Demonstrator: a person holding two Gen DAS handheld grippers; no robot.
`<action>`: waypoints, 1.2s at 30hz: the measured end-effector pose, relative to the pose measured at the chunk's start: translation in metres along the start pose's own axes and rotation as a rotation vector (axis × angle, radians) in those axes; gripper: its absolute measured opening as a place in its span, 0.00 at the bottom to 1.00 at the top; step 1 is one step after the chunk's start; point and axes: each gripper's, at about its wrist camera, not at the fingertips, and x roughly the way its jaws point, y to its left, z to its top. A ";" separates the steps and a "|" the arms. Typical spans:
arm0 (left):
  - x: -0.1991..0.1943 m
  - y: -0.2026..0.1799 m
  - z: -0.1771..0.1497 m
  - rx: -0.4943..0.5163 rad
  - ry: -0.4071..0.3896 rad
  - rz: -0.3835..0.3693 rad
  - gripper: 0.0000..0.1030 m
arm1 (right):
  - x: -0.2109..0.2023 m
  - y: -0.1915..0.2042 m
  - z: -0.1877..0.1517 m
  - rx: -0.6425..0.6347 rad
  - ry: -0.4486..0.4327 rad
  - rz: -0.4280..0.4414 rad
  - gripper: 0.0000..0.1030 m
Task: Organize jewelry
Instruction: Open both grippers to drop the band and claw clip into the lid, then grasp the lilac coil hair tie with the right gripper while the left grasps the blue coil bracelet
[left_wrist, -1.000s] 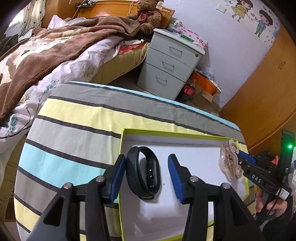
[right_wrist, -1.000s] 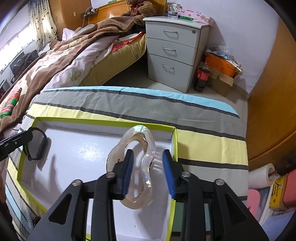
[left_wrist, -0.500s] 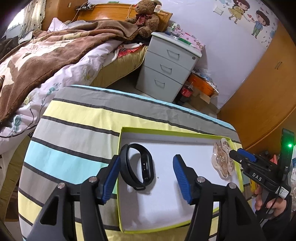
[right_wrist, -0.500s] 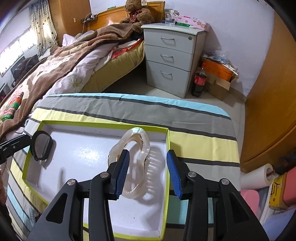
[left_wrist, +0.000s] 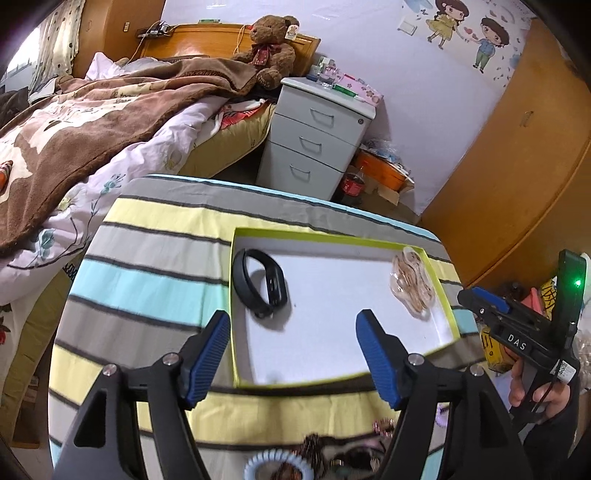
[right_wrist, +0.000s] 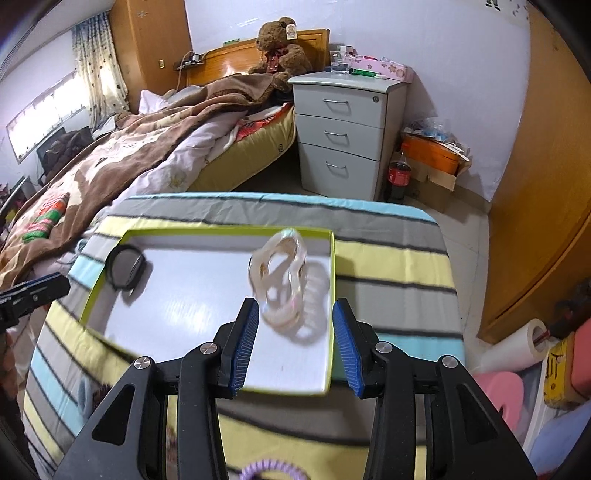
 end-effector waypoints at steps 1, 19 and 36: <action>-0.004 0.001 -0.005 0.001 -0.005 -0.003 0.71 | -0.004 0.000 -0.005 -0.001 -0.004 0.001 0.42; -0.027 0.031 -0.080 0.010 0.049 0.021 0.73 | -0.023 -0.007 -0.096 -0.040 0.052 -0.034 0.42; -0.020 0.049 -0.110 -0.039 0.098 0.017 0.73 | -0.015 -0.003 -0.120 -0.064 0.098 -0.016 0.42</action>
